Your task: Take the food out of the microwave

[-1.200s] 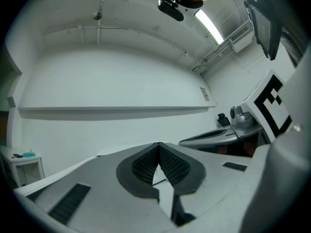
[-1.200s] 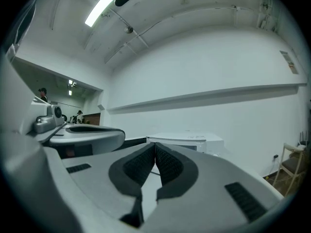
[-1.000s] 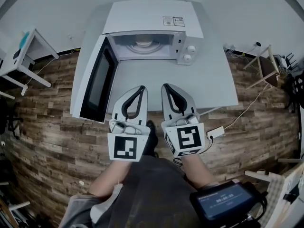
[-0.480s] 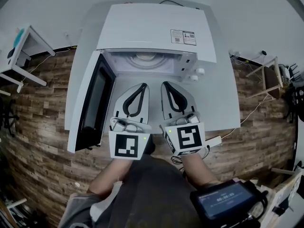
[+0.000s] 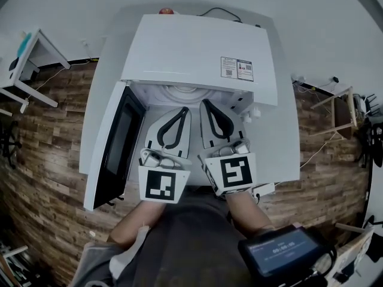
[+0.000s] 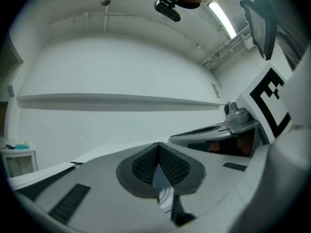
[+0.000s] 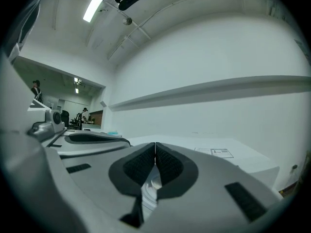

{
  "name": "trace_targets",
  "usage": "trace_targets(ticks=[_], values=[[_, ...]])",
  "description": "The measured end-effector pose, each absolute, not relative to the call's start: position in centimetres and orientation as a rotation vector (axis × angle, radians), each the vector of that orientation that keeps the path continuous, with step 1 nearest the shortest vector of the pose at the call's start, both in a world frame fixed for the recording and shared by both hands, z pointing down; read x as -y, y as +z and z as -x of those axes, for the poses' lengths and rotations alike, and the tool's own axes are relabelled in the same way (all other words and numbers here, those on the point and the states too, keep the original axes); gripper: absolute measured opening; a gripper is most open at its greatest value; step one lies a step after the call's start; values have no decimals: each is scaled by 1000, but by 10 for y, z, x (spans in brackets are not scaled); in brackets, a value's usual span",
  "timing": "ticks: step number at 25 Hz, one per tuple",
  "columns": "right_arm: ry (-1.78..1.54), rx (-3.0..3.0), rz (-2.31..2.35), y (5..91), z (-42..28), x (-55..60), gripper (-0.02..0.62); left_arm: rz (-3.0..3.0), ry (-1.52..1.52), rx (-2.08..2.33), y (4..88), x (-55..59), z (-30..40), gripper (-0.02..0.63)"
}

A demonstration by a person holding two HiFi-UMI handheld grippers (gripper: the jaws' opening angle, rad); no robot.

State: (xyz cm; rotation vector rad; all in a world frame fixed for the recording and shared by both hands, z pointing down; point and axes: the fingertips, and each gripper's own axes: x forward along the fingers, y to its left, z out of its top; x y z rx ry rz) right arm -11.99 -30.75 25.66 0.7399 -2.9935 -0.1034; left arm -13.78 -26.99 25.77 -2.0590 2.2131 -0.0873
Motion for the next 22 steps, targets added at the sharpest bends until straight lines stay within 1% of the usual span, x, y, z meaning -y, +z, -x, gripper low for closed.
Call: trace_targets(ticks=[11,22], values=[[-180,3052,-586,238,122,317,8,1921,-65,-2292,241,277,133,8],[-173,3047,-368,256,73,292,8,1769,-68,-2456,252,252,88,8]])
